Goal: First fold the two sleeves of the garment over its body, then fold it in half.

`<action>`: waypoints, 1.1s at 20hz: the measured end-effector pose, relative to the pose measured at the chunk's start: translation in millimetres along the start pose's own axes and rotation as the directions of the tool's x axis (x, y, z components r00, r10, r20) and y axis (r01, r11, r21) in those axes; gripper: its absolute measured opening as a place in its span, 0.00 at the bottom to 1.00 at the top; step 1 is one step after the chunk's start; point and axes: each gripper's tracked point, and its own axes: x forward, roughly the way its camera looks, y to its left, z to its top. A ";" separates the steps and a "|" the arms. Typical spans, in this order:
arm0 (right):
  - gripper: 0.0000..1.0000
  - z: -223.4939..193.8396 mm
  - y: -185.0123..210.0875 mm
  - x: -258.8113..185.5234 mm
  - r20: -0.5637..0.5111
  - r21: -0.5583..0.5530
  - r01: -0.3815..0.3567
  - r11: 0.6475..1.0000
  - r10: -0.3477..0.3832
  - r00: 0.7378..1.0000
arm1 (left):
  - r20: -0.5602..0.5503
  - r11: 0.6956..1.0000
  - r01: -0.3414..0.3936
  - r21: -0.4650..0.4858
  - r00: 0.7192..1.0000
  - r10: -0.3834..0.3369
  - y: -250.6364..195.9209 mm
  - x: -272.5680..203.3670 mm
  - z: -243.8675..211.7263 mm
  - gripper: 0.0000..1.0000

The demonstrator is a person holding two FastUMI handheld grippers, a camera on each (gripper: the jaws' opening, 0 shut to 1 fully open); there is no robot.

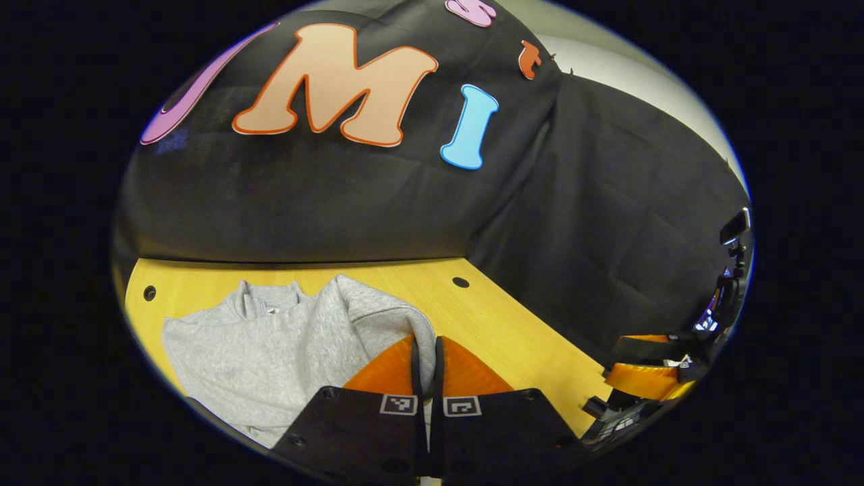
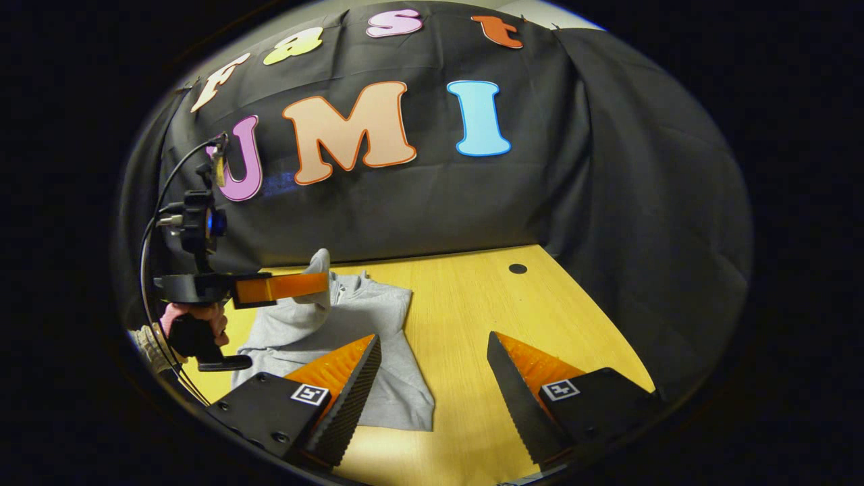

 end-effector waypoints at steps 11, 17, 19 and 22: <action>0.98 -10.6 -25.3 12.2 -0.019 0.013 0.046 0.999 -0.046 0.999 | -0.077 0.988 -0.121 0.100 0.989 0.129 32.5 85.0 -35.0 0.54; 0.98 -22.5 -10.5 17.4 -0.039 0.001 0.006 1.000 -0.005 0.999 | -0.045 0.984 -0.151 0.098 0.987 0.156 42.4 35.5 -24.9 0.95; 0.98 -33.1 -2.7 20.3 -0.055 -0.003 -0.018 1.000 0.018 0.998 | -0.035 0.982 -0.168 0.085 0.985 0.172 54.9 4.8 -25.3 0.96; 0.98 -50.3 11.1 27.6 -0.089 -0.023 -0.058 0.998 0.056 0.994 | -0.006 0.965 -0.249 0.080 0.968 0.250 86.2 -49.5 -23.7 0.95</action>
